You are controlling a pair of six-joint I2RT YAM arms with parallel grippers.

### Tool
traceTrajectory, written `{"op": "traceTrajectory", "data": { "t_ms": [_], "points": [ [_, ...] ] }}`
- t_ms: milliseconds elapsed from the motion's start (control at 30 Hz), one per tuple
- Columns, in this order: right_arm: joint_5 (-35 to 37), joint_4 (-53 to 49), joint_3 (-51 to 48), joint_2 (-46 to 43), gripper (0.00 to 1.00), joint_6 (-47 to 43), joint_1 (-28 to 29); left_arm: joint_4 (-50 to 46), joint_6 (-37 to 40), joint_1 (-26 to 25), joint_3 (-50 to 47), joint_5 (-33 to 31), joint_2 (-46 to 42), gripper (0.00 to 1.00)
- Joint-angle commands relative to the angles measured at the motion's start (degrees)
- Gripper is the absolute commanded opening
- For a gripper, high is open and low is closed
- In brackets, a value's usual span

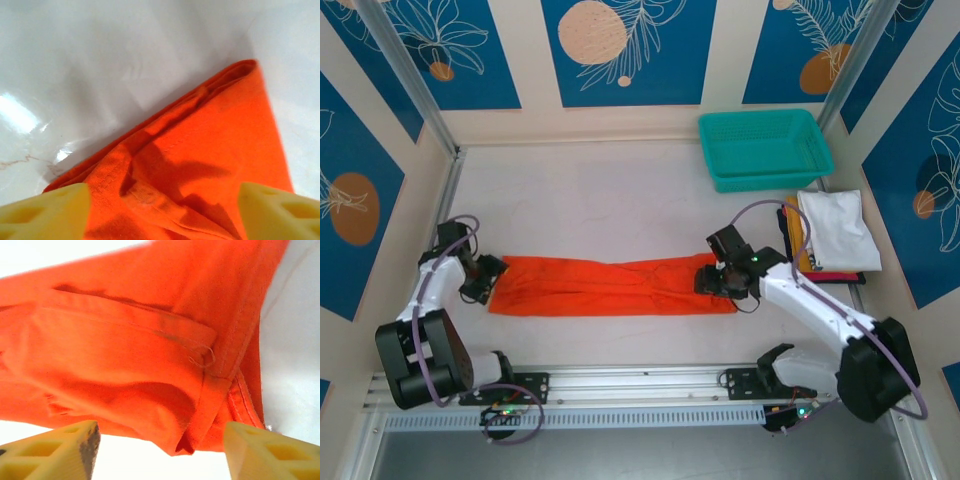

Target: Fold and stack the t-shirts

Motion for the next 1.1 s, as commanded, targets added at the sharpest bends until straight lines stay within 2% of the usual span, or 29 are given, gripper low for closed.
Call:
{"op": "traceTrajectory", "data": {
  "t_ms": [0, 100, 200, 300, 400, 600, 800, 1067],
  "points": [
    [0.3, 3.6, 1.9, -0.9, 0.70, -2.6, 0.3, -2.7, 5.2, -5.2, 6.2, -6.1, -1.7, 1.00],
    [-1.2, 6.2, 3.3, 4.3, 0.67, -0.6, 0.4, 0.1, 4.4, -10.6, 7.0, -5.4, -0.3, 1.00],
    [-1.9, 6.6, 4.8, 11.2, 0.62, 3.7, 1.1, 4.5, 1.7, -14.4, 6.0, -1.2, 3.4, 0.93],
    [-1.6, 6.7, 5.1, 16.1, 0.57, 7.4, 1.5, 8.2, -1.4, -14.6, 4.0, 3.7, 8.1, 0.82],
    [-1.4, 7.6, 4.7, 19.6, 0.56, 8.6, 1.3, 8.5, -2.5, -14.5, 2.8, 3.7, 11.4, 0.73],
    [-0.3, 10.2, 9.1, 28.9, 0.55, 6.6, -0.6, 8.7, -3.2, -13.2, -0.9, 4.0, 14.0, 0.69],
    [1.3, 10.2, 23.9, 43.4, 0.56, 1.5, -3.3, 7.1, -3.4, -12.6, -5.7, 3.0, 10.9, 0.71],
    [-1.9, -0.1, 59.5, 67.2, 0.57, -1.8, -5.3, 6.7, -5.5, -12.9, -12.0, 6.4, 6.6, 0.77]
  ]
}}
